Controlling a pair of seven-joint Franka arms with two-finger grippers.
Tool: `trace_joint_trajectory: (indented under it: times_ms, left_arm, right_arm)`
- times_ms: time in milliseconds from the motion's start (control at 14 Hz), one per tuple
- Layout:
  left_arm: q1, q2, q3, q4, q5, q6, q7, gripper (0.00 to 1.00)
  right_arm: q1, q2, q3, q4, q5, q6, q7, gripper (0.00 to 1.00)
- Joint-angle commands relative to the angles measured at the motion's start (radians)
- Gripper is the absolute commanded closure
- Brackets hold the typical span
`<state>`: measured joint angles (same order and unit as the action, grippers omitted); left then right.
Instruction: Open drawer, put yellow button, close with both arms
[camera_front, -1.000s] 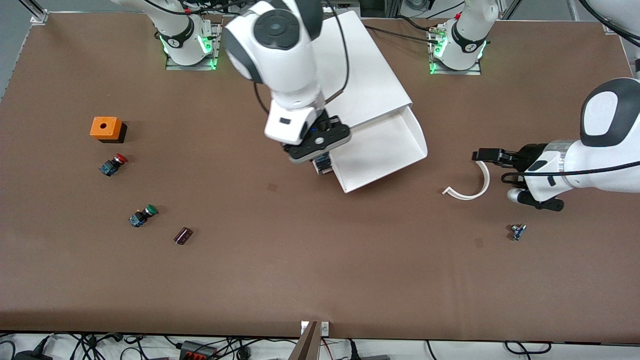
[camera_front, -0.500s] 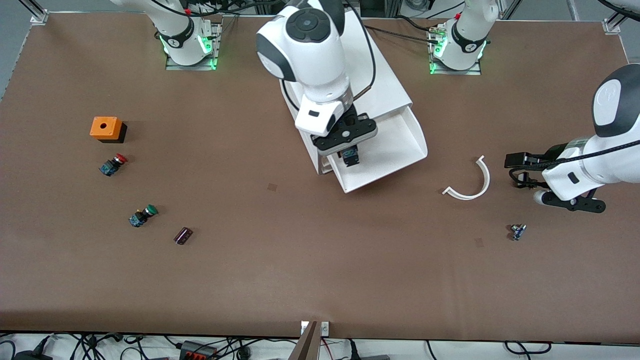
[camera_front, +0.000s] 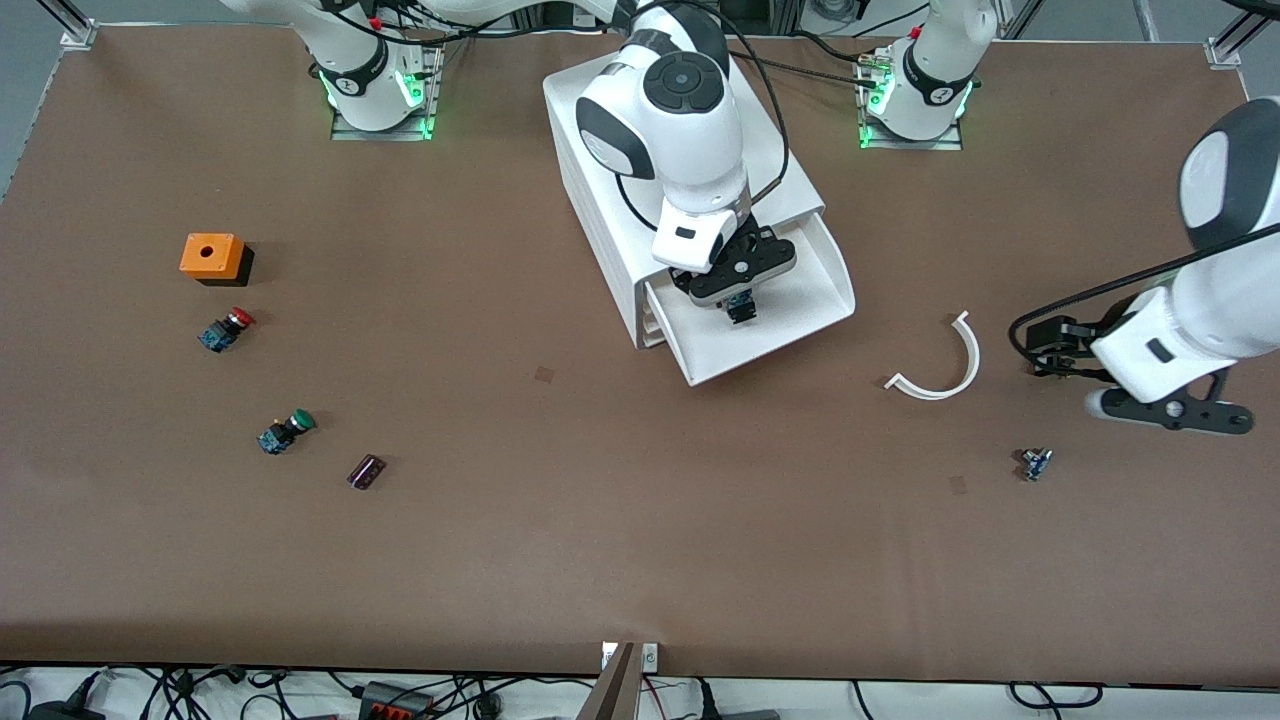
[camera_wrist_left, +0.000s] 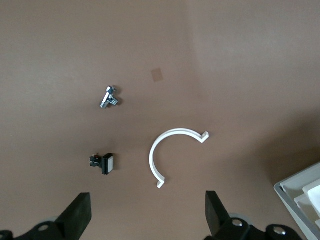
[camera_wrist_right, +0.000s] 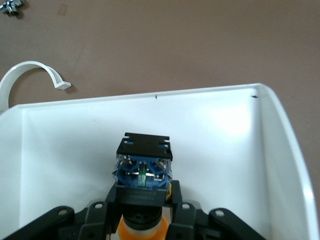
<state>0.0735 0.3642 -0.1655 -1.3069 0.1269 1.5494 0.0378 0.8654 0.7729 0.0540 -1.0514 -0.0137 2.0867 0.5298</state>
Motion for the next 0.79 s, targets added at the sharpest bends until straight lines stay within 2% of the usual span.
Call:
trace_joint_trajectory:
  times_ms: [0, 71, 143, 214, 357, 500, 714]
  left_arm:
    - [0.006, 0.001, -0.005, 0.020, 0.017, -0.023, -0.065, 0.00]
    - [0.008, 0.001, -0.003, 0.017, -0.013, -0.028, -0.097, 0.00]
    - [0.009, 0.001, -0.003, 0.009, -0.027, -0.034, -0.119, 0.00]
    - [0.008, 0.001, -0.003, 0.009, -0.030, -0.041, -0.127, 0.00]
    - [0.008, 0.001, -0.005, 0.008, -0.032, -0.042, -0.131, 0.00]
    - [0.011, -0.001, -0.003, 0.006, -0.081, -0.040, -0.134, 0.00]
    - [0.022, -0.001, -0.003, 0.000, -0.105, -0.037, -0.138, 0.00]
  right_arm:
    - [0.012, 0.025, -0.005, 0.039, 0.003, -0.008, 0.013, 1.00]
    - [0.012, 0.025, -0.005, 0.039, 0.003, -0.011, 0.013, 0.92]
    - [0.012, 0.025, -0.005, 0.039, 0.003, -0.011, 0.013, 0.59]
    - [0.012, 0.023, -0.009, 0.039, -0.002, -0.014, 0.012, 0.01]
    - [0.014, 0.022, -0.011, 0.039, -0.003, -0.020, 0.012, 0.00]
    - [0.014, 0.014, -0.009, 0.040, -0.002, -0.037, 0.013, 0.00]
    - [0.012, 0.008, -0.013, 0.128, -0.003, -0.132, 0.013, 0.00]
